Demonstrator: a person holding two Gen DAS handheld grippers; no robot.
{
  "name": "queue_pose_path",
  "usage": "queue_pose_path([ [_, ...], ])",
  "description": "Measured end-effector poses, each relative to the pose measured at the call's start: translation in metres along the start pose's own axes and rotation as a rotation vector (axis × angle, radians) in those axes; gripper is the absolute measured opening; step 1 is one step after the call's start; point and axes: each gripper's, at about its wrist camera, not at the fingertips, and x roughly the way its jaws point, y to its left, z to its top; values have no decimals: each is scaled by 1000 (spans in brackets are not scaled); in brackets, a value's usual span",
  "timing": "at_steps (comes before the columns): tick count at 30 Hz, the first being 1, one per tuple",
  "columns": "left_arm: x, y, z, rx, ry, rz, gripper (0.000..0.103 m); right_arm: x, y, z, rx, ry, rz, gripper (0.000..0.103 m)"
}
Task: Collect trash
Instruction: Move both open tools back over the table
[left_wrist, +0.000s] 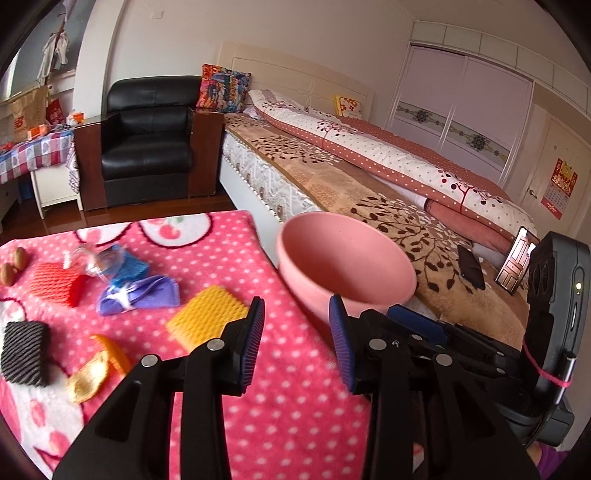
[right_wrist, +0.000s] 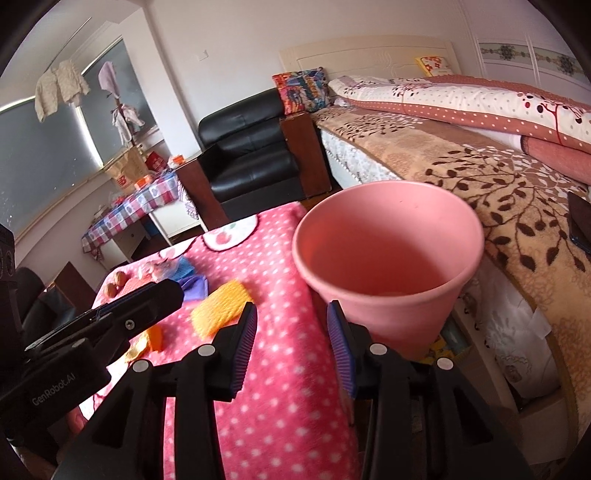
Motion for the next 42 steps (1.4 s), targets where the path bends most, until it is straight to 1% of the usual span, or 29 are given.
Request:
queue_pose_path([
  [6,-29,33,-19,-21,-3,68,37,2,30,-16,-34,32,21,39],
  [9,-41,52,-29,-36,0,76,37,5,40,-21,-44,46,32,40],
  [13,-55,76,-41,-27,-1,119,37,9,55,-28,-68,59,45,41],
  [19,-68,115,-59,-48,33,186,37,18,74,-33,-108,70,75,42],
  [24,-67,142,-67,-94,64,238,37,32,89,-35,-142,95,111,43],
  [28,-55,151,-66,-93,95,261,37,42,104,-32,-180,106,134,43],
  [33,-35,162,-61,-128,138,274,37,53,116,-30,-201,119,165,43],
  [37,-20,167,-64,-138,191,296,37,58,122,-31,-219,135,176,43],
  [39,-14,169,-68,-149,222,293,37,60,125,-32,-230,139,176,43],
  [42,-14,171,-70,-161,228,287,36,65,127,-33,-234,150,177,43],
])
